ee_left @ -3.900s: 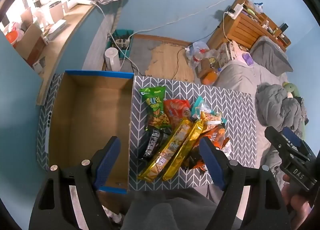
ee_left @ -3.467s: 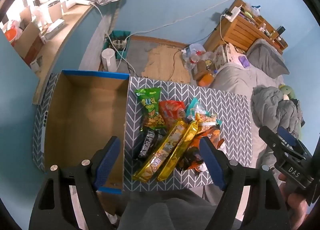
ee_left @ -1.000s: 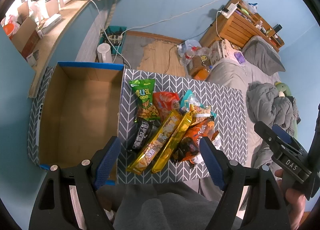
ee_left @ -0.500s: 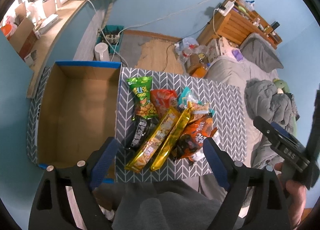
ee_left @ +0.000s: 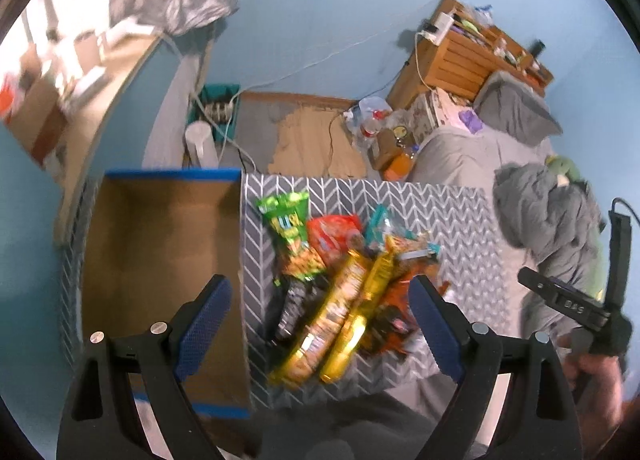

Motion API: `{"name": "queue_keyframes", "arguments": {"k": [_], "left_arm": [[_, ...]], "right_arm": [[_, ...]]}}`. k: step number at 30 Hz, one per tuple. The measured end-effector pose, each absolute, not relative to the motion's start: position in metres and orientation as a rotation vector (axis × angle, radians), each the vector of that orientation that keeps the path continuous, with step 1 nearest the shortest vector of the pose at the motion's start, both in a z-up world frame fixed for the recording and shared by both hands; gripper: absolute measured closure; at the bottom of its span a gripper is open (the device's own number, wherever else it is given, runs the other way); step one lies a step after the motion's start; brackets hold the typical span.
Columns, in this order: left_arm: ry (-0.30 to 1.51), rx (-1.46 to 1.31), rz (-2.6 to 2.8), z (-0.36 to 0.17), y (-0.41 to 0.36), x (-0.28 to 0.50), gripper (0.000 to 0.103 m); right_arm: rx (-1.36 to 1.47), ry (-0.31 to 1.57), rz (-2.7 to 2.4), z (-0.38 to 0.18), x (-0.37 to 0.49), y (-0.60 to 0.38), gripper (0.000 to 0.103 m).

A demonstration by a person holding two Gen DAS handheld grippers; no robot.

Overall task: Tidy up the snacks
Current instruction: 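Grasp the orange chip bag with right gripper while left grasps a yellow bar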

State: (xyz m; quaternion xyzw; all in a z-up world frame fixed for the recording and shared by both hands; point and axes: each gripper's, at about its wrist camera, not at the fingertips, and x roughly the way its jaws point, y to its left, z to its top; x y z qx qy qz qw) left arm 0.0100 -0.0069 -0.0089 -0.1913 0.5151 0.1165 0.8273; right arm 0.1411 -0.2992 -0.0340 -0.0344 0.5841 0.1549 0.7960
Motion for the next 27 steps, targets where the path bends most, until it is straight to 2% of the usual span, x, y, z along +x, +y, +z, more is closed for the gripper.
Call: {"name": "queue_keyframes", "arguments": {"k": [15, 27], "left_arm": [[1.222, -0.230, 0.165, -0.106, -0.030, 0.044, 0.012], [1.277, -0.238, 0.146, -0.146, -0.046, 0.045, 0.012]], "right_arm": [[0.040, 1.443, 0.400, -0.123, 0.136, -0.263, 0.006], [0.103, 1.572, 0.352, -0.181, 0.137, -0.250, 0.009]]}}
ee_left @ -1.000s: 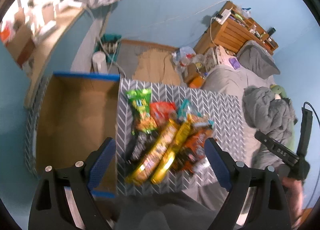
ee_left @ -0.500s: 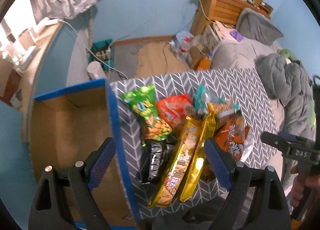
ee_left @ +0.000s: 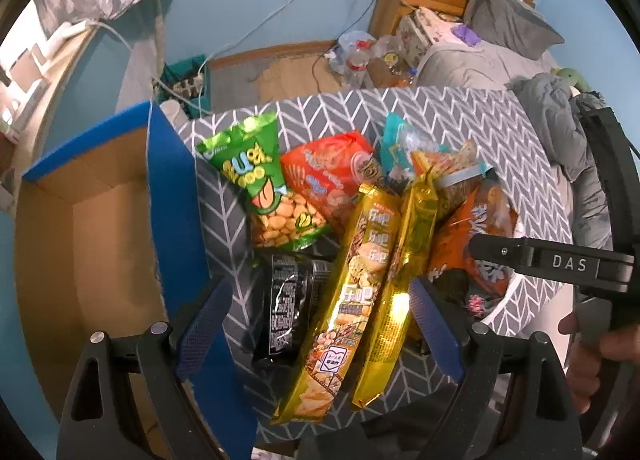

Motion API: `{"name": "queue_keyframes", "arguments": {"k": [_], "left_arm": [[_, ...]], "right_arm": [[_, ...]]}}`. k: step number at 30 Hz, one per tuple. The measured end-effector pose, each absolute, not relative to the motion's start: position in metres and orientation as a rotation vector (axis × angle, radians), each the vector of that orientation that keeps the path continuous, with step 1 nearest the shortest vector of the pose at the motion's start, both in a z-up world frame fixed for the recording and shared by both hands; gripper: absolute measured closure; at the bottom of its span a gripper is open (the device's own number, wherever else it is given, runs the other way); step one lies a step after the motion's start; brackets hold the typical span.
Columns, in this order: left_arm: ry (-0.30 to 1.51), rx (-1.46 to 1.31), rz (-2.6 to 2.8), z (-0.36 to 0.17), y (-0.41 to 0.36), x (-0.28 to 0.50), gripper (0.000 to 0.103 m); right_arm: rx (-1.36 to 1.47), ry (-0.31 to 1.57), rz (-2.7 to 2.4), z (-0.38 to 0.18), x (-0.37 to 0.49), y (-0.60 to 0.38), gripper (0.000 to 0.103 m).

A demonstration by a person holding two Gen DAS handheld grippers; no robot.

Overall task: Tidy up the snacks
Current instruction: 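Grasp the orange chip bag with right gripper while left grasps a yellow bar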

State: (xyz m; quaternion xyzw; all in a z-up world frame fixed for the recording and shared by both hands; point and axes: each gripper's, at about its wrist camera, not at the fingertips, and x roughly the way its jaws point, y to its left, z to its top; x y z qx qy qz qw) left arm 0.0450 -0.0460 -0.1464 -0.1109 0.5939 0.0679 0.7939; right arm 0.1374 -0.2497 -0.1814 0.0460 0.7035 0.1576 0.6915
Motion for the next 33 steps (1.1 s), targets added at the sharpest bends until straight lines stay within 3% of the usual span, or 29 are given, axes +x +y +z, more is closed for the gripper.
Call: {"name": "queue_keyframes", "arguments": {"k": [15, 23, 33], "left_arm": [[1.327, -0.176, 0.145, -0.185, -0.064, 0.048, 0.012], [1.355, -0.097, 0.133, -0.206, -0.072, 0.057, 0.012], [1.367, -0.122, 0.098, -0.221, -0.071, 0.058, 0.013]], "right_arm": [[0.080, 1.564, 0.375, -0.219, 0.161, -0.221, 0.014], [0.146, 1.583, 0.396, -0.229, 0.168, -0.234, 0.042], [0.214, 1.581, 0.465, -0.219, 0.162, -0.252, 0.046]]}}
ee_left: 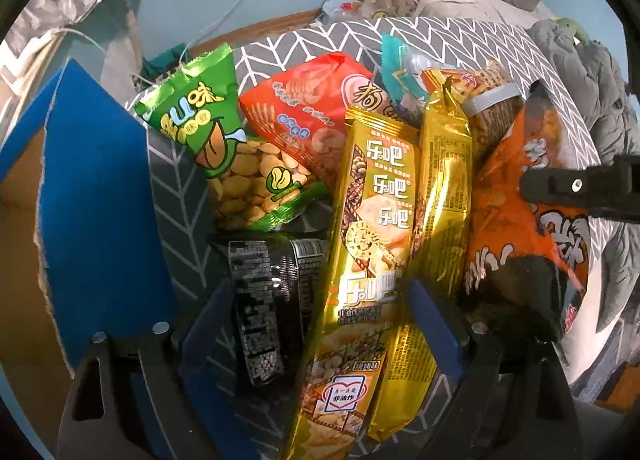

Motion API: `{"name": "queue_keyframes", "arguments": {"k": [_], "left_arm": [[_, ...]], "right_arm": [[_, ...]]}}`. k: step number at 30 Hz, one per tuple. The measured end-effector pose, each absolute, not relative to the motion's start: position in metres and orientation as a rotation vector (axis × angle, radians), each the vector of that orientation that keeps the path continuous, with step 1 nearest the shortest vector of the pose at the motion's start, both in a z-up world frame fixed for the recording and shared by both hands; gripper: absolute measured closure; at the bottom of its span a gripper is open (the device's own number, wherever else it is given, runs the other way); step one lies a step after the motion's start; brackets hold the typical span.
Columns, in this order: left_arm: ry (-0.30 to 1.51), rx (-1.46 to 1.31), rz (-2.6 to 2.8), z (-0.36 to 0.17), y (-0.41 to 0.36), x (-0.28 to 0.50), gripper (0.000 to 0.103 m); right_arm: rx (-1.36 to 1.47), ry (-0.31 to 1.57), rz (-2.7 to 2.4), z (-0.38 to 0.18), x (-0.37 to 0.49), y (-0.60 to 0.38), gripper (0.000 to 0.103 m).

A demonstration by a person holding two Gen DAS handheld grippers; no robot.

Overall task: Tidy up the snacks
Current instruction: 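Grasp the orange chip bag with right gripper while left grasps a yellow bar, then lift both held snacks and carry them over the cardboard box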

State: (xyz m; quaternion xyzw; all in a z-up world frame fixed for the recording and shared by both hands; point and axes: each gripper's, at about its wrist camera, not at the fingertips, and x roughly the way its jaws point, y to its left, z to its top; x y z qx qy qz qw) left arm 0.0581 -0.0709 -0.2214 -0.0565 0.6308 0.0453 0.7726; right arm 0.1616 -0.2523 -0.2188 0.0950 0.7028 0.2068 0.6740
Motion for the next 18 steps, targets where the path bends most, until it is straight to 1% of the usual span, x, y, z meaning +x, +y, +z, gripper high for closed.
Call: {"name": "queue_keyframes", "arguments": {"k": [1, 2, 4, 5, 6, 7, 8, 9, 10, 11, 14, 18], "left_arm": [[1.364, -0.137, 0.097, -0.222, -0.071, 0.059, 0.013], [1.361, -0.156, 0.095, -0.223, -0.069, 0.059, 0.013], [1.362, -0.188, 0.084, -0.224, -0.067, 0.061, 0.016], [1.360, -0.198, 0.077, -0.223, -0.066, 0.060, 0.022], [1.358, -0.208, 0.071, -0.221, -0.065, 0.059, 0.032], [1.357, -0.218, 0.064, -0.221, -0.064, 0.059, 0.038], [1.360, -0.217, 0.068, -0.220, -0.063, 0.060, 0.049], [1.368, -0.210, 0.077, -0.221, -0.062, 0.060, 0.056], [1.378, -0.204, 0.082, -0.222, -0.061, 0.062, 0.060], [1.384, -0.205, 0.084, -0.223, -0.060, 0.063, 0.066], [1.387, -0.249, 0.098, -0.221, -0.055, 0.062, 0.070], [1.383, -0.312, 0.106, -0.217, -0.045, 0.056, 0.072]], "right_arm": [[0.214, 1.593, 0.471, -0.217, 0.159, -0.250, 0.044], [0.222, 1.609, 0.470, -0.221, 0.159, -0.247, 0.040], [0.243, 1.624, 0.465, -0.227, 0.158, -0.243, 0.036], [0.249, 1.627, 0.464, -0.228, 0.158, -0.242, 0.036], [0.250, 1.624, 0.467, -0.226, 0.157, -0.241, 0.038], [0.243, 1.612, 0.474, -0.225, 0.157, -0.240, 0.044], [0.243, 1.602, 0.486, -0.222, 0.155, -0.240, 0.048], [0.247, 1.596, 0.500, -0.221, 0.155, -0.240, 0.049], [0.250, 1.594, 0.512, -0.219, 0.154, -0.240, 0.050], [0.248, 1.590, 0.520, -0.218, 0.154, -0.236, 0.052], [0.239, 1.568, 0.542, -0.209, 0.151, -0.232, 0.054], [0.213, 1.533, 0.565, -0.195, 0.148, -0.227, 0.054]]}}
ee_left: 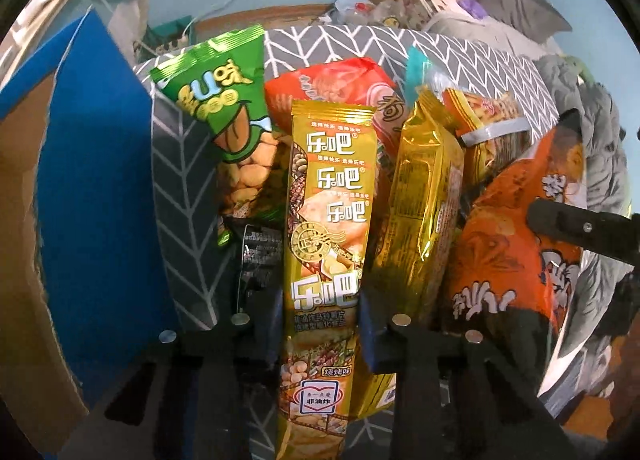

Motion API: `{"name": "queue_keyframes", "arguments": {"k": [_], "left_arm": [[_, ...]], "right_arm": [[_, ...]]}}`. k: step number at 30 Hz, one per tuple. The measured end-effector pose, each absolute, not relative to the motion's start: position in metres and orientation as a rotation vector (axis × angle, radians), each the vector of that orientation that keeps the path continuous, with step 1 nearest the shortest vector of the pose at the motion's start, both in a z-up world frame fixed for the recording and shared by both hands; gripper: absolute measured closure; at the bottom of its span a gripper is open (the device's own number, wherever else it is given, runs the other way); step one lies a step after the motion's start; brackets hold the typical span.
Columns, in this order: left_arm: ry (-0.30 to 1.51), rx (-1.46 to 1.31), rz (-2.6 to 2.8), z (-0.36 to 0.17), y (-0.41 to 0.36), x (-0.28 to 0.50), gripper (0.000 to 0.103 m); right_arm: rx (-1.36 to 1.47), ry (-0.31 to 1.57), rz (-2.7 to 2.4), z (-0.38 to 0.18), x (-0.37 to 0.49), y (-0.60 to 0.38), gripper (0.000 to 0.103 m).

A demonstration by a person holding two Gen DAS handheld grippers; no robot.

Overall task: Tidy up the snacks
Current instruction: 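Lift both held snacks and carry them over the cardboard box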

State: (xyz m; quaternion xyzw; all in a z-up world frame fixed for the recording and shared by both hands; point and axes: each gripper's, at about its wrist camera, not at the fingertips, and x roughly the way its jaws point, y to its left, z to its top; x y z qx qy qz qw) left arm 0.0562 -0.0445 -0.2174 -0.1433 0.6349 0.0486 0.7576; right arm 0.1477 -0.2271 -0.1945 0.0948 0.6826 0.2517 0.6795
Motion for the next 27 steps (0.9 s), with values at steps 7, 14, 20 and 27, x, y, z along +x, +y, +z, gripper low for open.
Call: {"name": "queue_keyframes", "arguments": {"k": [7, 14, 20, 27], "left_arm": [[1.359, -0.390, 0.109, -0.202, -0.034, 0.044, 0.073], [1.309, -0.438, 0.118, -0.173, -0.034, 0.036, 0.073], [1.263, -0.458, 0.137, -0.151, -0.031, 0.027, 0.073], [1.201, -0.490, 0.158, -0.125, -0.022, 0.011, 0.073]], "right_arm": [[0.170, 1.475, 0.601, -0.171, 0.143, -0.224, 0.055], [0.088, 1.426, 0.647, -0.151, 0.135, -0.220, 0.055], [0.033, 1.378, 0.683, -0.130, 0.129, -0.221, 0.055], [0.003, 1.346, 0.734, -0.108, 0.128, -0.213, 0.055]]}}
